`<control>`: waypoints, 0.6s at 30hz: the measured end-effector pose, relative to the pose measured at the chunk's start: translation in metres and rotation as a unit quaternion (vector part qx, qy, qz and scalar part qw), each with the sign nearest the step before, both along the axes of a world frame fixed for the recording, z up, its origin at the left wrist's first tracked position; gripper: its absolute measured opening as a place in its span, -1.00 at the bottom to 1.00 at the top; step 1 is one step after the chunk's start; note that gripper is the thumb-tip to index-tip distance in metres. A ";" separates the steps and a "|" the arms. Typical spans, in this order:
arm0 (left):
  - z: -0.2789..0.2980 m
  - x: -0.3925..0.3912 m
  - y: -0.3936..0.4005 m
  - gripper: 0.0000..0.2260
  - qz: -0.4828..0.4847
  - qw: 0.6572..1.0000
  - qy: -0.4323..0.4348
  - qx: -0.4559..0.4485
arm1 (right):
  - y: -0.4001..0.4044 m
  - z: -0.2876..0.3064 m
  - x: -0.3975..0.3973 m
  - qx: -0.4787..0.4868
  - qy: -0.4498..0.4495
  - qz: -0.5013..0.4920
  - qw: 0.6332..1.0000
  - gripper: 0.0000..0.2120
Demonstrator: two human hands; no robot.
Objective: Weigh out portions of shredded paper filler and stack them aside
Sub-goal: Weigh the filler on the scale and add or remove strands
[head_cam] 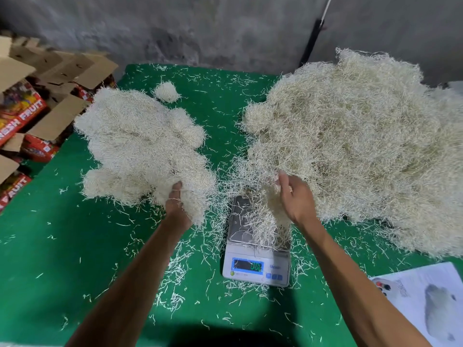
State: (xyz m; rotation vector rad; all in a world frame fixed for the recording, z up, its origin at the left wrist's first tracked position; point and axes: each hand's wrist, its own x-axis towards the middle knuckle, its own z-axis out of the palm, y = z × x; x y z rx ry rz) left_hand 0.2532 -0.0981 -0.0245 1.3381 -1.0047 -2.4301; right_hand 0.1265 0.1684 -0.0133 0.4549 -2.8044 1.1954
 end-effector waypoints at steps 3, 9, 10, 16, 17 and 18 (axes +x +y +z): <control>0.003 0.002 0.021 -0.59 -0.036 0.999 0.025 -0.013 | 0.003 0.010 0.001 -0.051 0.005 -0.035 0.998 -0.27; 0.008 -0.016 0.047 -0.57 -0.048 0.998 0.024 -0.022 | -0.005 0.026 0.017 -0.029 0.088 -0.027 0.995 -0.48; 0.015 -0.019 0.054 -0.52 -0.070 0.996 0.034 -0.032 | -0.013 0.030 0.023 -0.021 0.079 0.027 0.996 -0.48; 0.041 -0.030 0.074 -0.33 -0.183 0.968 0.170 0.015 | -0.049 0.031 0.042 0.031 0.097 0.198 0.975 -0.59; 0.042 -0.028 0.074 -0.23 -0.185 0.968 0.167 -0.010 | -0.050 0.032 0.040 0.002 0.097 0.182 0.979 -0.71; 0.040 -0.027 0.073 -0.07 -0.177 0.972 0.153 -0.037 | -0.049 0.033 0.038 -0.022 0.099 0.162 0.982 -0.79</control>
